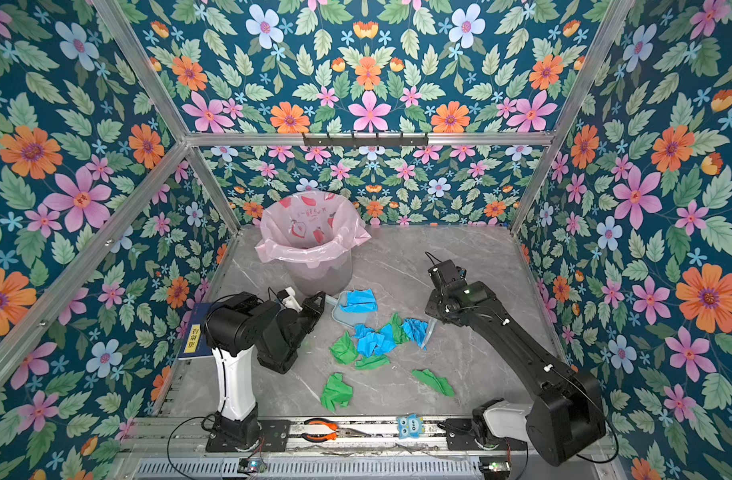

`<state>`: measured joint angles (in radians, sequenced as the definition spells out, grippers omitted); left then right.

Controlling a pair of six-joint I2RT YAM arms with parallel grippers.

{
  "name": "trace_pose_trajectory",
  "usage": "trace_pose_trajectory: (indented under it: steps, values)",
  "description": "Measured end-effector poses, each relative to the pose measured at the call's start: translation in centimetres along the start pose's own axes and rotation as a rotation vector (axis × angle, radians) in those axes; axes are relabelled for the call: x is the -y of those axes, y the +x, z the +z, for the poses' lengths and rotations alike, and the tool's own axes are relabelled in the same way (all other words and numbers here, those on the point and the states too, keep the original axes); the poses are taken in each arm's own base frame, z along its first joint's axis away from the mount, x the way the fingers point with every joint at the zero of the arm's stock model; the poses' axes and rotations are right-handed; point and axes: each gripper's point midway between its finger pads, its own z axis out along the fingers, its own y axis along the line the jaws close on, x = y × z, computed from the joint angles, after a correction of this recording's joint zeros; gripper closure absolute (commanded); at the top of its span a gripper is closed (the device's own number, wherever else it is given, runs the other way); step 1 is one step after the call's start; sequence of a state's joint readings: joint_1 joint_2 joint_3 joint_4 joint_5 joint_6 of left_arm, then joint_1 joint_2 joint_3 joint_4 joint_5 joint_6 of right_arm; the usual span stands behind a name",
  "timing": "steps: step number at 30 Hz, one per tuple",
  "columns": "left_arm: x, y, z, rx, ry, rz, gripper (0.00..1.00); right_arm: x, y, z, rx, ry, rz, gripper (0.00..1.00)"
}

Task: Sweep away the paper scraps from the table
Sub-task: 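Sweep blue scraps with the right gripper's brush toward the dustpan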

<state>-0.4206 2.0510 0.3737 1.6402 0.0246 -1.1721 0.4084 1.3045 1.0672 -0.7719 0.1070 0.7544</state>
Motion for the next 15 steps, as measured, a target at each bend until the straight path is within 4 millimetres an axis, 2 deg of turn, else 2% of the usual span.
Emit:
trace_pose_trajectory:
  steps: [10,15]
  values:
    - [-0.3,0.3,0.3,-0.009,-0.003,0.000,1.00,-4.7,-4.6,0.8,0.094,-0.082,-0.115,1.00]
    - [-0.4,0.5,0.6,-0.020,0.000,-0.002,1.00,-6.4,-5.8,2.0,0.110,-0.109,-0.181,1.00]
